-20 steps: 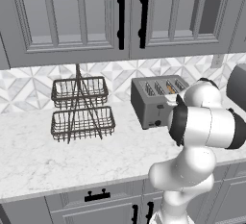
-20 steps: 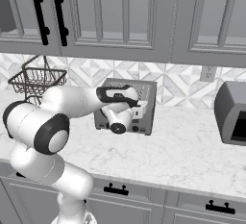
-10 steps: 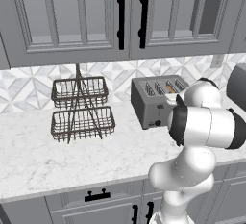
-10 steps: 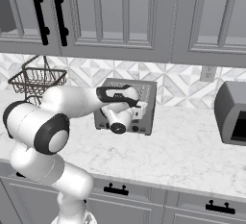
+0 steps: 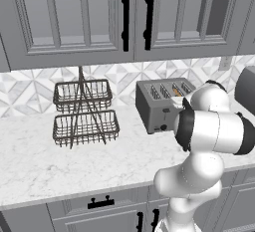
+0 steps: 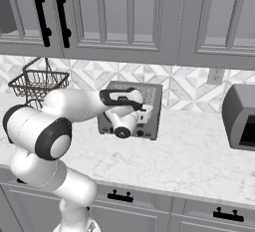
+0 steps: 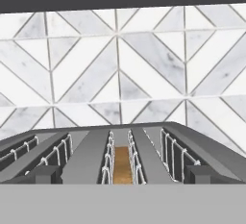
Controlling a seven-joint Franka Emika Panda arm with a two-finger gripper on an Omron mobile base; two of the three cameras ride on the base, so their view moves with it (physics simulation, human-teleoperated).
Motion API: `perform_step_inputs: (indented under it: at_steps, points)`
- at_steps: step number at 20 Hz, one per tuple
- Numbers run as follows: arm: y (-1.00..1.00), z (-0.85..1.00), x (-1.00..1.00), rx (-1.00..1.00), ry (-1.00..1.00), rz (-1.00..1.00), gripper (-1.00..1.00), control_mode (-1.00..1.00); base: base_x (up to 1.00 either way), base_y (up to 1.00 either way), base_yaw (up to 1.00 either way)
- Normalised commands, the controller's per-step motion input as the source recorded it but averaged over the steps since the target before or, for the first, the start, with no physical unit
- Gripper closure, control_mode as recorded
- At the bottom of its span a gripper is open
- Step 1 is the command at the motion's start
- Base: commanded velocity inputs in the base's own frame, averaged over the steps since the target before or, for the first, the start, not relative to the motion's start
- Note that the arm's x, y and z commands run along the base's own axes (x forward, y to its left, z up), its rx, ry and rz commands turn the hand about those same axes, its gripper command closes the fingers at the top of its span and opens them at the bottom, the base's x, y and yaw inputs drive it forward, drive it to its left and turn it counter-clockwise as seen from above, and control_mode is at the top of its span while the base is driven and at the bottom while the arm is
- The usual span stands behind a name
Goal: Start the toaster. Once the lever pops up, take the bread to the plate on the dining counter.
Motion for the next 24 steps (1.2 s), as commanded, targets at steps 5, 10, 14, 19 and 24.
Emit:
perform_step_inputs:
  at_steps: [5,10,14,19,24]
  points:
    - [0.00,0.01,0.00,0.00,0.00,0.00,-1.00,-1.00,0.00,0.00,0.00]
    - [0.00,0.00,0.01,0.00,0.00,0.00,-1.00,-1.00,0.00,0.00,0.00]
    - [0.00,0.00,0.02,-0.01,0.00,0.01,-1.00,-1.00,0.00,0.00,0.00]
    - [0.00,-0.01,0.00,-0.05,0.00,0.02,-1.00,-1.00,0.00,0.00,0.00]
    - [0.00,-0.06,0.00,-0.06,0.00,0.02,-1.00,-1.00,0.00,0.00,0.00]
